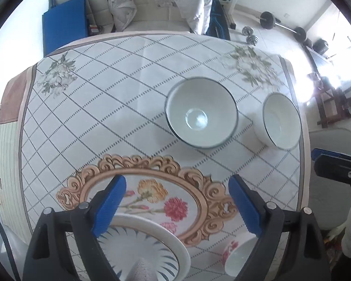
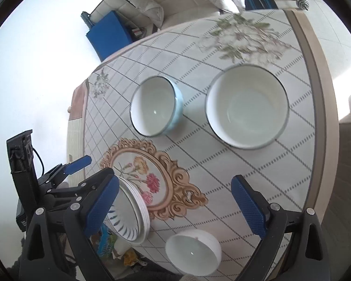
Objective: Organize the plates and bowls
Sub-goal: 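Move both grippers to the light-blue bowl and grasp its rim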
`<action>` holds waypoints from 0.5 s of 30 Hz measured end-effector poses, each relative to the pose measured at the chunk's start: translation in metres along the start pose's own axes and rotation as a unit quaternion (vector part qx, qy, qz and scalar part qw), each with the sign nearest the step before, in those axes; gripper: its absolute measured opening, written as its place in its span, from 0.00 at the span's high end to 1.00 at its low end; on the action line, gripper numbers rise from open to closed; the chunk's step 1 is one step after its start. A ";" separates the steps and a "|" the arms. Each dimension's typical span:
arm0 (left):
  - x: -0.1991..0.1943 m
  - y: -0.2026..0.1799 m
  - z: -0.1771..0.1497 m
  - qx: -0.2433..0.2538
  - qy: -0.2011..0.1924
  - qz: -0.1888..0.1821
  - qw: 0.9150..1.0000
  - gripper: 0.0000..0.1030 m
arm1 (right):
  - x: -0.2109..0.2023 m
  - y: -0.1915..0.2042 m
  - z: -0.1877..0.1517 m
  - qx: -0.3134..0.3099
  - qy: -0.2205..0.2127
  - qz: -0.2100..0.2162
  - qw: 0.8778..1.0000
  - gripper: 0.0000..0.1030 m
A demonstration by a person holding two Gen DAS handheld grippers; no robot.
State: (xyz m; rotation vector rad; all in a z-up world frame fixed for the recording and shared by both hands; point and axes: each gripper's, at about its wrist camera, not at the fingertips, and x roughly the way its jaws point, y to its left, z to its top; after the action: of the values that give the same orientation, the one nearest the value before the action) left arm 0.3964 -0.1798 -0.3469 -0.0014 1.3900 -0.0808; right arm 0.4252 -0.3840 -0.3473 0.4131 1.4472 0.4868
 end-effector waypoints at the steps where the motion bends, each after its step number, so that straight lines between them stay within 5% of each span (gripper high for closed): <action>1: 0.001 0.008 0.011 -0.008 -0.004 0.002 1.000 0.13 | 0.003 0.009 0.014 -0.013 0.000 -0.006 1.000 0.04; 8: 0.042 0.047 0.072 -0.069 0.019 -0.014 0.997 0.13 | 0.065 0.042 0.101 -0.077 0.054 -0.053 0.994 0.05; 15: 0.100 0.057 0.082 -0.092 0.095 -0.097 0.987 0.13 | 0.132 0.040 0.143 -0.097 0.124 -0.062 0.986 0.05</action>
State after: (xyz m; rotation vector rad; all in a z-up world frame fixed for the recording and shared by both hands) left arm 0.4975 -0.1330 -0.4336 -0.2893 1.5809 -0.1179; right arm 0.5728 -0.2749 -0.4230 0.1077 1.6353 0.5888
